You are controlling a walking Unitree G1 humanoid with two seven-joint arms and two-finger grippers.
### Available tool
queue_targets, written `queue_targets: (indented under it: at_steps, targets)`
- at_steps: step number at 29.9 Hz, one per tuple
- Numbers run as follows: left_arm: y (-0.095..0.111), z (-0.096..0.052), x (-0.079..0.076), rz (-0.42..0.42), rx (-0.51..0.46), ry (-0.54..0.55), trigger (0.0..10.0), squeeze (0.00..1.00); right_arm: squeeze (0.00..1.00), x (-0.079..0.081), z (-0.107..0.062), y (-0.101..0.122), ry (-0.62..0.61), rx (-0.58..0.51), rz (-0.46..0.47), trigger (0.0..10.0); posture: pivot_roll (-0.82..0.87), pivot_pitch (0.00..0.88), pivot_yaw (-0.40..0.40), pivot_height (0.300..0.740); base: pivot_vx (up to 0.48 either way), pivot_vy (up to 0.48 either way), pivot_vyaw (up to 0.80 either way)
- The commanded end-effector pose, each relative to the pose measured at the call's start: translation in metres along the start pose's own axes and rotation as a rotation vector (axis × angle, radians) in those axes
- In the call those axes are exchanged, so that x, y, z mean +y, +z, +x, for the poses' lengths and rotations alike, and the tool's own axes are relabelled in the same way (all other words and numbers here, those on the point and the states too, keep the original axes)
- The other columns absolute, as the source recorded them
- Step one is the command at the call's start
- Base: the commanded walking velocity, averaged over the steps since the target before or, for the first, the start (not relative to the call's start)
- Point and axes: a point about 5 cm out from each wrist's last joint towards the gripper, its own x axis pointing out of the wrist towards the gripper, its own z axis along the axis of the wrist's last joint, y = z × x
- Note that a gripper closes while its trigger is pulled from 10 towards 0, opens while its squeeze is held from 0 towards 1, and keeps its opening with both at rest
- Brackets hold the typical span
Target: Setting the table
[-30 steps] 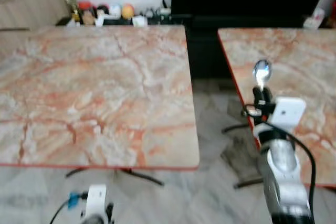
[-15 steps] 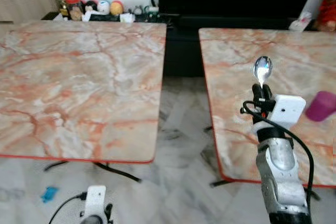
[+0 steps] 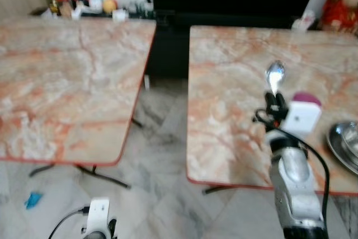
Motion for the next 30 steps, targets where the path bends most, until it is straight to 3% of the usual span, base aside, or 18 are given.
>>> queue_targets:
  at_steps: [1,30]
  targets:
    - [-0.0008,0.0000,-0.0017,0.000,0.006,-0.002,10.0,0.00,0.00,-0.0061,0.0009,0.0052,-0.020,-0.019,-0.001,10.0,-0.02,0.030,-0.002,0.740,0.000,-0.334,0.00]
    - [-0.0021,-0.0003,-0.0007,-0.002,0.011,-0.001,10.0,0.00,0.00,-0.0104,0.0010,0.0060,-0.032,-0.016,-0.013,10.0,-0.03,0.051,-0.003,0.740,0.000,-0.334,0.00]
